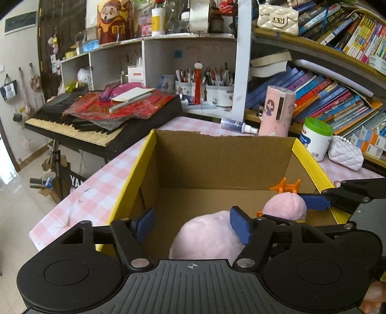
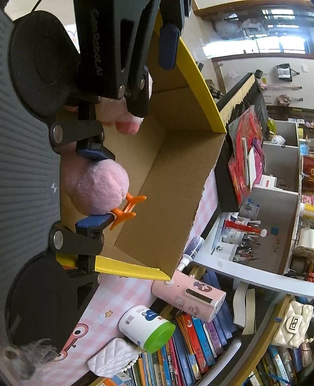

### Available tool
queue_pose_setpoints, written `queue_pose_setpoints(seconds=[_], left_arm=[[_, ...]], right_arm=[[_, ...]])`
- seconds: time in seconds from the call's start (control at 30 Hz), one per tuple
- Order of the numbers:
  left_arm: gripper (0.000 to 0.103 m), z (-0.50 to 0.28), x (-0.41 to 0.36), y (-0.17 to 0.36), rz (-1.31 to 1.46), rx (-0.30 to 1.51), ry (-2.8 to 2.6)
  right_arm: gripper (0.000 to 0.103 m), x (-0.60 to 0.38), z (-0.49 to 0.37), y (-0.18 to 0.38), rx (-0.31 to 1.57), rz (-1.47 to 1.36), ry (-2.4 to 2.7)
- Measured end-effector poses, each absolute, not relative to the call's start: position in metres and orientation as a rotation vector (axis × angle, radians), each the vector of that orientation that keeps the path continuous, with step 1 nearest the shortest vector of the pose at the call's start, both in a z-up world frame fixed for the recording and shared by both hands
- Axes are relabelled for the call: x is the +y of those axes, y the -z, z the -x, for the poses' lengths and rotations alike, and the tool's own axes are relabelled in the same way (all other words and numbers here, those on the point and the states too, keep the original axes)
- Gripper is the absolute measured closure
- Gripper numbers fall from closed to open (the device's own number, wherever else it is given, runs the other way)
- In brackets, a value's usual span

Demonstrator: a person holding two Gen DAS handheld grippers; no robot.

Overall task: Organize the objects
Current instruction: 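Open the left gripper to drop the plush toy into the box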

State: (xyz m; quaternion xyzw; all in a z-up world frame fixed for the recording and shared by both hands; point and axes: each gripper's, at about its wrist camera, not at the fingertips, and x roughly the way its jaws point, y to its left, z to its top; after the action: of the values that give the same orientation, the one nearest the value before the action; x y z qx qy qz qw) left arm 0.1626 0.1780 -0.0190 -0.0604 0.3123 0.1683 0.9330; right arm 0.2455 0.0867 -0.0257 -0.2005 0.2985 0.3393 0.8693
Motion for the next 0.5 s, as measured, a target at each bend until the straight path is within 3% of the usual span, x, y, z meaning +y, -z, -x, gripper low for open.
queue_pose_setpoints(seconds=[0.17,0.5], left_arm=[[0.016,-0.149,0.173,0.007,0.108,0.568,-0.333],[0.015,-0.114,0.172,-0.017,0.104,0.443,-0.335]], right_arm=[[0.039,0.084,-0.238,0.022,0.589,0.406,-0.674],[0.030,0.075,-0.197,-0.006,0.455,0.355,-0.610]])
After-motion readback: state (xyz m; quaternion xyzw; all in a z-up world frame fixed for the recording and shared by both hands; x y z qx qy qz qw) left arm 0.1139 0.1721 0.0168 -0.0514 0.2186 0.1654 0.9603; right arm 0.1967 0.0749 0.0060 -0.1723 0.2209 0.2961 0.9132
